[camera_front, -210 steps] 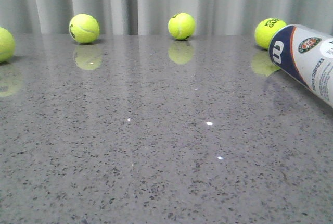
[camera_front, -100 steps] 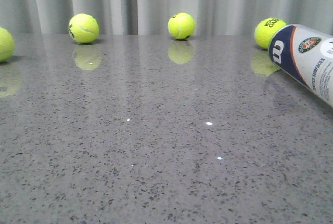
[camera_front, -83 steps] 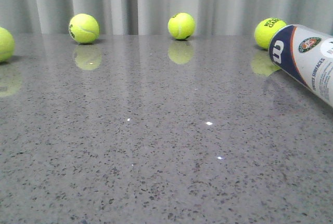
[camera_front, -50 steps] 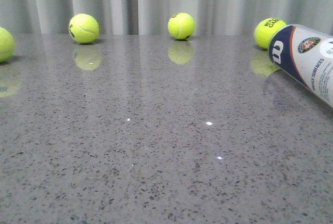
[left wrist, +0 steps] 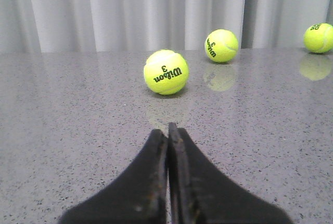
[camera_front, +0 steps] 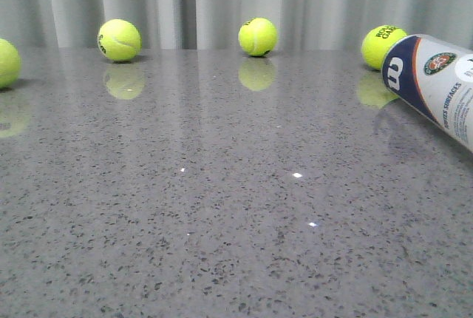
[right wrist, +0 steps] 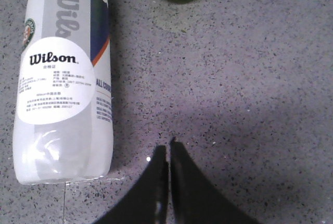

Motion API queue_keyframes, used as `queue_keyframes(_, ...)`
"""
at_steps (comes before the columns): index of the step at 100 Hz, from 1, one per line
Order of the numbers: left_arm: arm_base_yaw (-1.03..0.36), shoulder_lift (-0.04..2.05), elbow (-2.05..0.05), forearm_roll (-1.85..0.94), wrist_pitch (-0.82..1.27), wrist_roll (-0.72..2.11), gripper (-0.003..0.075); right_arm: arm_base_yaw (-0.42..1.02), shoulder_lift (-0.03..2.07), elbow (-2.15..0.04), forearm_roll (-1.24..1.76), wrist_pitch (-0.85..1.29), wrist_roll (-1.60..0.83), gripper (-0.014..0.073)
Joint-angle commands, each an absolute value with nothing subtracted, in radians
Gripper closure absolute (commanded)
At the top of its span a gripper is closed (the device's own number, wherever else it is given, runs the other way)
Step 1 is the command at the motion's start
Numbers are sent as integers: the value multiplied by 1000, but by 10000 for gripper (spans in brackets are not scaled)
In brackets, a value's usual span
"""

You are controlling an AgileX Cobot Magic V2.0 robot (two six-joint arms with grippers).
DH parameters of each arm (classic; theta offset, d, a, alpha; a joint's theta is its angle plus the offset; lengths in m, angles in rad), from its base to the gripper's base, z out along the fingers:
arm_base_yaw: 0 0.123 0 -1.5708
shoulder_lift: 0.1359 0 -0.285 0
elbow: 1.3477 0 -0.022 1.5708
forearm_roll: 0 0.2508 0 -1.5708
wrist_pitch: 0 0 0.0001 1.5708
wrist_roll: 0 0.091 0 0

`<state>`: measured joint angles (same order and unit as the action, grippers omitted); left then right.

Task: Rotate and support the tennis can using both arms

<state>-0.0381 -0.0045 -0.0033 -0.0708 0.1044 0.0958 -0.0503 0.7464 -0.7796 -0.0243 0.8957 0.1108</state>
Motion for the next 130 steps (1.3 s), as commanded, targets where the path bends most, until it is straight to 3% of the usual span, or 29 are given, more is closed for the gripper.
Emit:
queue_keyframes(1,-41,-43,45,-73,36,89,741,-52,779,-834,-19,858,107,328)
queue_keyframes(14,-41,-43,45,-73,36,89,741,-46,796,-868,-18,856,107,-76)
queue_keyframes(27,-41,-43,45,-73,36,89,741,-16,833,-921,0,882,107,-34)
queue_keyframes(76,-41,-43,45,-73,36,89,741,87,1232,-1170,198,980,108,-34)
queue_keyframes(130,-41,-43,45,-73,36,89,741,85,1472,-1190,196,931,108,-10)
